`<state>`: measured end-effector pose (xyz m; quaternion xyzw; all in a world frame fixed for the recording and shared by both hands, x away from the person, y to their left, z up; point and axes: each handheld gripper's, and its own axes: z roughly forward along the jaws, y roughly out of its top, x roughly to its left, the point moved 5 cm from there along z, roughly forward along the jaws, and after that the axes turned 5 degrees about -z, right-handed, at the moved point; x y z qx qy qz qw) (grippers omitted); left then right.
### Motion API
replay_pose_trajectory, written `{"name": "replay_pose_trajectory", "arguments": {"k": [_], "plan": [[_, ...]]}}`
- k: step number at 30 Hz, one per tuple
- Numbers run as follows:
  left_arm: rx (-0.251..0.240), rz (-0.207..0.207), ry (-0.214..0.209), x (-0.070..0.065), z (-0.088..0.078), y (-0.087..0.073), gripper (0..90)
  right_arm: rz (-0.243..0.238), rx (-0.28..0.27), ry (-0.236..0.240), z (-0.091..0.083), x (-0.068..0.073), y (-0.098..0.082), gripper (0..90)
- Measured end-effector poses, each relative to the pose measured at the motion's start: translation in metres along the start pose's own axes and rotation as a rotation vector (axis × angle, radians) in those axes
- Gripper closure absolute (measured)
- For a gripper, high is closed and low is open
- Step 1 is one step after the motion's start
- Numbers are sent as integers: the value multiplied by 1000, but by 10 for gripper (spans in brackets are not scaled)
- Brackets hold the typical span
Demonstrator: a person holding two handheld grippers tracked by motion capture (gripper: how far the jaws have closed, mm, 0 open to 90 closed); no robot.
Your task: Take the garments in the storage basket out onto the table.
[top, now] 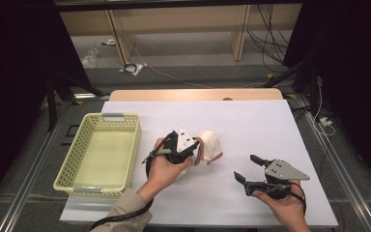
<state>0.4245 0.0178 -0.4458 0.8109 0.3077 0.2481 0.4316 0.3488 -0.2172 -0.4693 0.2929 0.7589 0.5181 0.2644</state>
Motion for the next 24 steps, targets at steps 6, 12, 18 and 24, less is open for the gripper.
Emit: {"name": "replay_pose_trajectory", "arguments": {"k": [6, 12, 18, 24], "plan": [[42, 2, 11, 1, 10, -11, 803, -6, 0, -2, 0, -1, 0, 195], [73, 8, 24, 2, 17, -18, 801, -8, 0, -1, 0, -1, 0, 195], [104, 1, 34, 4, 23, -26, 796, -11, 16, -2, 0, -1, -1, 195], [132, 9, 44, 6, 27, -32, 787, -7, 9, 0, 1, 0, -1, 194]]}}
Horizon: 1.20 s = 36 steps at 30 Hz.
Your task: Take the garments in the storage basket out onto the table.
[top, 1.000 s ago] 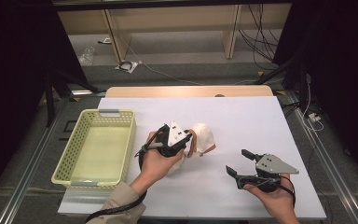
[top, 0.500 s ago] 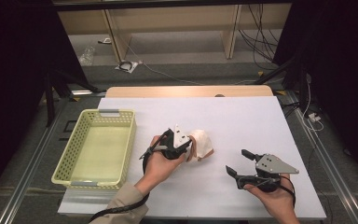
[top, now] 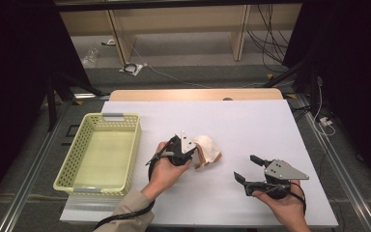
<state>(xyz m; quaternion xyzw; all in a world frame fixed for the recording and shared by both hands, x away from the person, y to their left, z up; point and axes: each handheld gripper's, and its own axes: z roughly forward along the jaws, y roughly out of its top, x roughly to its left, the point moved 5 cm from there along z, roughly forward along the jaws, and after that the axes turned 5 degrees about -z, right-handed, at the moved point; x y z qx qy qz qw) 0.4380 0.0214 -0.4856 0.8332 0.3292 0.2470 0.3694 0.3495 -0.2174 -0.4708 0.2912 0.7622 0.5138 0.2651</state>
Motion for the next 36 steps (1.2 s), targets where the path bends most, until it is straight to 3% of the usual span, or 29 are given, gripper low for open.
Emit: {"name": "replay_pose_trajectory", "arguments": {"k": [10, 21, 28, 36], "plan": [[42, 11, 10, 3, 5, -7, 697, 0, 9, 3, 0, 0, -1, 193], [52, 25, -10, 8, -11, -10, 318, 2, 9, 3, 1, 1, -1, 193], [39, -20, -56, 16, -38, -21, 161, 3, 17, 3, 2, 0, -2, 193], [-5, -83, -127, 13, -63, -38, 26, 2, 37, 5, 4, 2, -4, 192]]}}
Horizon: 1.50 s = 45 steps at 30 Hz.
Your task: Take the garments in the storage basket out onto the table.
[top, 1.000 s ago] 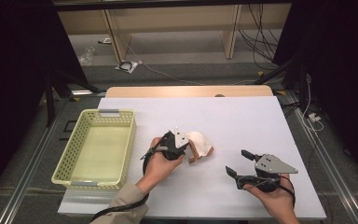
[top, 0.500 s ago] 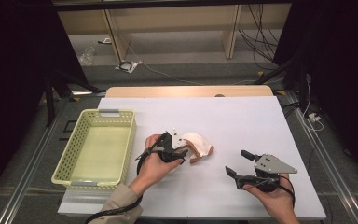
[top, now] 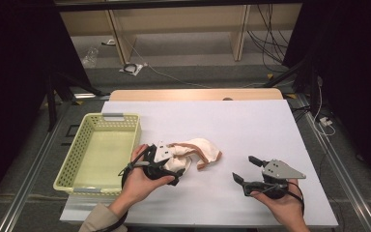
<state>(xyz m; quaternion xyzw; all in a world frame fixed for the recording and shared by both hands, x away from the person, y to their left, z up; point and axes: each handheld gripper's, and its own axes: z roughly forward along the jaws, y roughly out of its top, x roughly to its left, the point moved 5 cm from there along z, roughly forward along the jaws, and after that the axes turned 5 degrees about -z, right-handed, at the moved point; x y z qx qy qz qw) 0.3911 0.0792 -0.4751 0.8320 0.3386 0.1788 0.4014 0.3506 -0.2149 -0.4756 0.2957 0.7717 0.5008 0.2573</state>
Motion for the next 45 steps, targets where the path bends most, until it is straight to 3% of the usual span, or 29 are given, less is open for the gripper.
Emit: {"name": "replay_pose_trajectory", "arguments": {"k": [9, 18, 45], "plan": [[-36, -43, -39, -1, -12, -15, 0, 13, 14, -13, 3, -4, -2, 193], [-55, -38, -57, -5, -13, -13, 9, 19, 28, -23, 4, -7, -6, 194], [-72, -57, -35, -4, -14, -11, 68, 20, 26, -21, 3, -7, -6, 196]]}}
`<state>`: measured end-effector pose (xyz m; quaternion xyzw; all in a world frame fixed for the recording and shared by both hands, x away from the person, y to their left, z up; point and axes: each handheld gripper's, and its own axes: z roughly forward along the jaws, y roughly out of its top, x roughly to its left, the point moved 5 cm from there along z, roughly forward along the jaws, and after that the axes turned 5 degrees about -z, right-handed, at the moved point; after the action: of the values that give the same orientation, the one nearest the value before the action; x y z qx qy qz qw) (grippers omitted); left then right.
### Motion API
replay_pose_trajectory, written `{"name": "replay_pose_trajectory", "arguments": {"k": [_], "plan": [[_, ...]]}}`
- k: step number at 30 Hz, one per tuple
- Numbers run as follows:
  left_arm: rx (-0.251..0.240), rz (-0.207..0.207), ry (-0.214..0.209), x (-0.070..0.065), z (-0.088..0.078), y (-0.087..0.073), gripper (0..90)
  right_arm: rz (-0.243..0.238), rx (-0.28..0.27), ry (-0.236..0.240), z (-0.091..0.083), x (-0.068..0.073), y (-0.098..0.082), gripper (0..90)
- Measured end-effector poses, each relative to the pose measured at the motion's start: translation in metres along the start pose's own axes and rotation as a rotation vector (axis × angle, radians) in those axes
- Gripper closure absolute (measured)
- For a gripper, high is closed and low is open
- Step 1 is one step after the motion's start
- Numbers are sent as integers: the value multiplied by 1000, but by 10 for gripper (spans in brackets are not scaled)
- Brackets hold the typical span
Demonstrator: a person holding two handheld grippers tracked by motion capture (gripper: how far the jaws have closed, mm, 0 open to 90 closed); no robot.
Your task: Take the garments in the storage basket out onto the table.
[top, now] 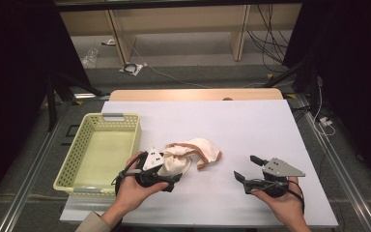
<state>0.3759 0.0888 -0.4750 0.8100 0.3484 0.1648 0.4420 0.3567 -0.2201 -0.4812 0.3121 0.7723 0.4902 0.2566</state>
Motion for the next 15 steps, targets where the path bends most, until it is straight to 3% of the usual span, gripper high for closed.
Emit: {"name": "replay_pose_trajectory", "arguments": {"k": [15], "plan": [[-2, 3, 6, 0, 1, 1, 76, -3, -14, -1, 1, -1, 1, 198]]}}
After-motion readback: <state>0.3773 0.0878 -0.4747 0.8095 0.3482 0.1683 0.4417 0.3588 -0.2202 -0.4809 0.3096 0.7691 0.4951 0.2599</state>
